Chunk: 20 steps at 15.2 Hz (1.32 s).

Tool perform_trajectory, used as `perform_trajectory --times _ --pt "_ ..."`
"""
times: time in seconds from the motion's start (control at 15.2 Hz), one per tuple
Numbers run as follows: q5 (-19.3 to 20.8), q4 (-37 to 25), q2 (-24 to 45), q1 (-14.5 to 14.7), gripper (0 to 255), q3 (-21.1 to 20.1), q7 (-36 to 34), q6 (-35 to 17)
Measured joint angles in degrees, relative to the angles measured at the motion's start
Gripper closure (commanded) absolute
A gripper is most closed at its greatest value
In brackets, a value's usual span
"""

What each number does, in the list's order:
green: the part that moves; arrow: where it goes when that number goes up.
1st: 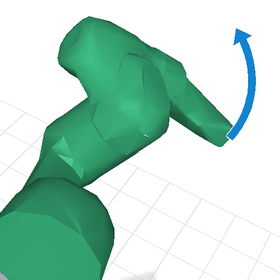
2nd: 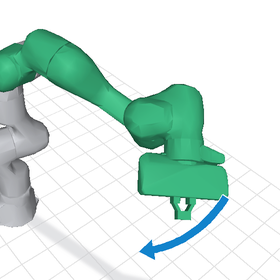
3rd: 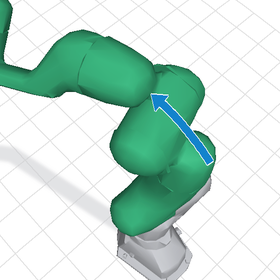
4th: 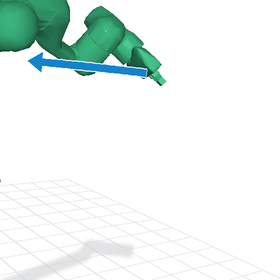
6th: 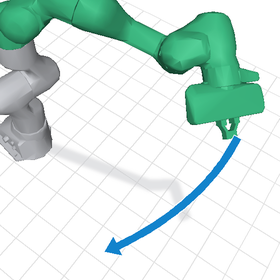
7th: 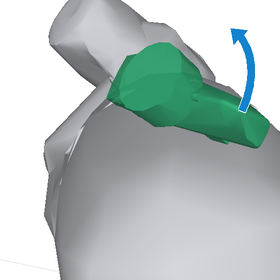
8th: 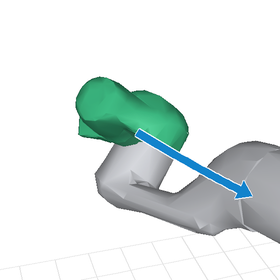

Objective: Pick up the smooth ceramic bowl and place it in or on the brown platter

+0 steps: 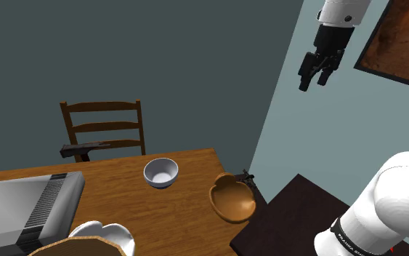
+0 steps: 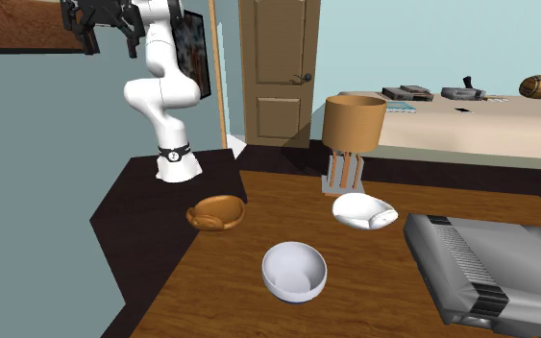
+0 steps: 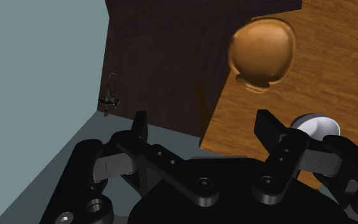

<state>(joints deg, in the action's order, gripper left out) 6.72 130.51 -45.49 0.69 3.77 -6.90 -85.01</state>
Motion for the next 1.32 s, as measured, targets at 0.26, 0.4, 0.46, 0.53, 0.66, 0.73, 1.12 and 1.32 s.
perform_trajectory --times 0.26,0.4,0.46,0.53,0.66,0.73,1.12,1.32 --pt "-0.98 2.04 1.7 0.52 0 -0.82 -1.4 -3.52" --pt "-1.87 3.82 3.38 1.03 0 -1.64 -2.71 -6.82" --pt "-2.38 3.87 4.89 1.34 0 -2.12 -3.41 -8.36" --pt "-2.84 3.98 6.4 1.63 0 -2.55 -4.04 -9.92" --pt "-3.65 6.1 8.0 2.17 0 -3.36 -5.27 -13.53" --pt "-4.1 6.08 9.33 2.48 0 -3.85 -5.92 -14.82" --pt "-5.97 6.91 18.71 3.86 0 -5.93 -8.81 -24.91" --pt "-6.83 5.71 24.43 4.7 0 -7.37 -10.66 -29.41"
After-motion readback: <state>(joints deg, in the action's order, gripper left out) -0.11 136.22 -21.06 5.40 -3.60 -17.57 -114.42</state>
